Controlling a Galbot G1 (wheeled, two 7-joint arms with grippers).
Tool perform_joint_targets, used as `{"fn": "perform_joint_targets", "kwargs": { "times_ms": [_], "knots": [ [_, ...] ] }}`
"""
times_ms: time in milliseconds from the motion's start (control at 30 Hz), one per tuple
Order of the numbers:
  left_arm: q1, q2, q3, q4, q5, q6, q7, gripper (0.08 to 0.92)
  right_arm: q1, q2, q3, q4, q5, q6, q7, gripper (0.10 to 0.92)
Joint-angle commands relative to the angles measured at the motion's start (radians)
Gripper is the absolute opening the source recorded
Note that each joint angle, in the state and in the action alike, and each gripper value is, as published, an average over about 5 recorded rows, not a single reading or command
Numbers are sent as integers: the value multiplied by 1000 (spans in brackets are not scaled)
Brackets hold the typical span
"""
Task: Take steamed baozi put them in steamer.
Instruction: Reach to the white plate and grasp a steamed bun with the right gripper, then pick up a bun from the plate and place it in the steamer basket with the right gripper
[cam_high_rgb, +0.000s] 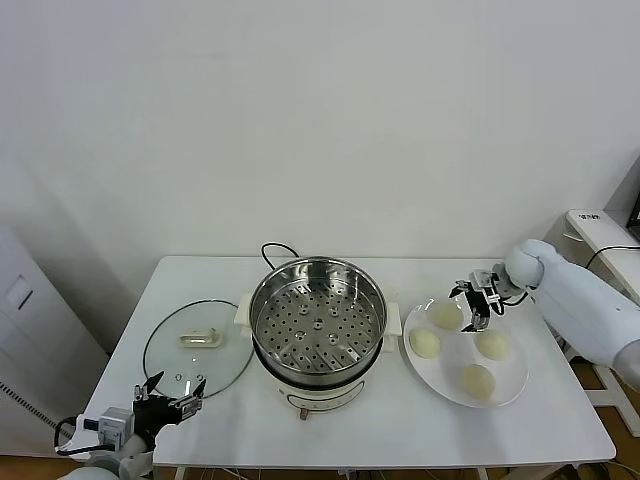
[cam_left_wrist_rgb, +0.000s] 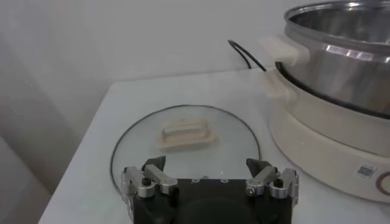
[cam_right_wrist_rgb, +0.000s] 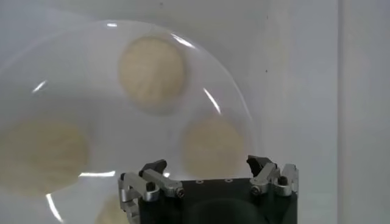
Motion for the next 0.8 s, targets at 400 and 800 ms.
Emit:
{"fn": "perform_joint_targets", "kwargs": {
  "times_ms": [400, 800],
  "knots": [
    [5, 0, -1, -23, -1, 6, -2, 823, -5, 97, 28, -102, -67, 4, -4, 648],
    [16, -3, -8, -31, -3, 10, -6, 823, 64, 25, -79, 32, 26, -5, -22, 526]
  ]
}}
